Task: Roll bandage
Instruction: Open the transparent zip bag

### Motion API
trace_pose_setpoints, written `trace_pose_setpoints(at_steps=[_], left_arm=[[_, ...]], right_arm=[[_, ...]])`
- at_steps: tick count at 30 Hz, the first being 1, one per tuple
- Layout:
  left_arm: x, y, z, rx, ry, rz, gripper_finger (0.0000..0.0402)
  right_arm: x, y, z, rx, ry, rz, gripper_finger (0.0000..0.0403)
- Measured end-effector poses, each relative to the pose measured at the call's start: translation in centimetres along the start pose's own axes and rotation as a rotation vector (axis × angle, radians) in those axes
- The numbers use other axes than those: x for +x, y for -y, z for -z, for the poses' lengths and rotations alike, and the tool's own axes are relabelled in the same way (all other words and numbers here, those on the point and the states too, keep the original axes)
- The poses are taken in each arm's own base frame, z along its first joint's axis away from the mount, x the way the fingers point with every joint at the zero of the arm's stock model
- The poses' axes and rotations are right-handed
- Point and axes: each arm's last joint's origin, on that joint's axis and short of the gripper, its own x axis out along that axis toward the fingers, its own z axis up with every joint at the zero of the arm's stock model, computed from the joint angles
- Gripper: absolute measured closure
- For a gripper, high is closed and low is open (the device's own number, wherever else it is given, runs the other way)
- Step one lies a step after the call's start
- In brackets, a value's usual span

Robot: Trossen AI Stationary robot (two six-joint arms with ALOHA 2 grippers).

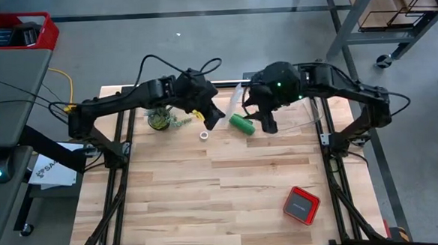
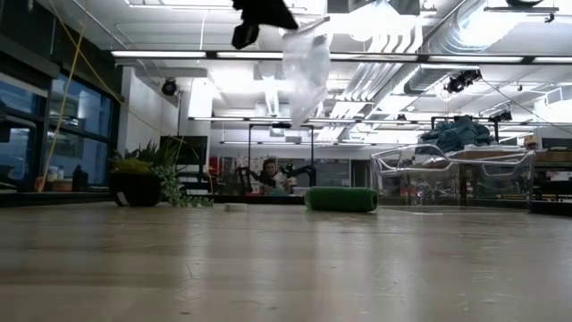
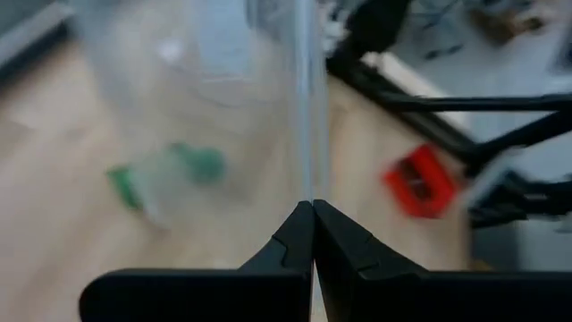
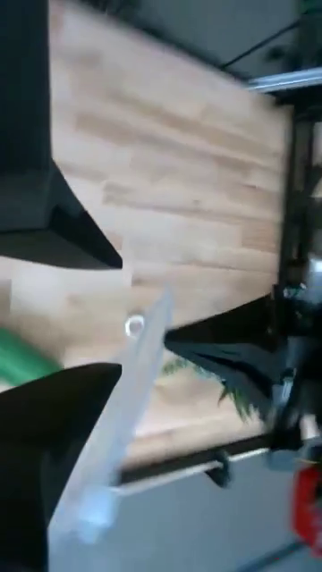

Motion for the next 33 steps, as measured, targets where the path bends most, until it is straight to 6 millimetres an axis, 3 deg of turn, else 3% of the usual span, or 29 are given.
trace_pose_setpoints(at_steps=[7, 14, 18, 25, 29, 33], left_arm=[[1.0, 0.8, -1.7, -0.145, -0.055, 0.179, 0.0401], [2.0, 1.0, -2.8, -0.198, -0.055, 0.234, 0.0401], [2.0, 0.7, -2.8, -0.146, -0.065, 0.220, 0.0401], [2.2, 0.4, 0.1, 0.078, -0.240, -0.024, 0.0401], [2.3, 1.5, 1.1, 0.247, -0.289, -0.056, 0.0401], [3.7, 2.0, 2.6, 0.337, -0.298, -0.044, 0.0401]], right_arm=[[0.6, -1.4, 0.2, -0.376, -0.102, 0.094, 0.0208], [0.5, -2.9, 0.1, -0.475, -0.107, 0.081, 0.0208], [0.5, -3.1, 0.2, -0.425, -0.123, 0.084, 0.0208], [0.2, -2.7, 1.6, -0.244, -0.251, 0.086, 0.0208], [0.0, -1.8, 3.5, 0.008, -0.383, -0.050, 0.0211], [0.5, -1.3, 7.0, 0.179, -0.421, -0.095, 0.0218]])
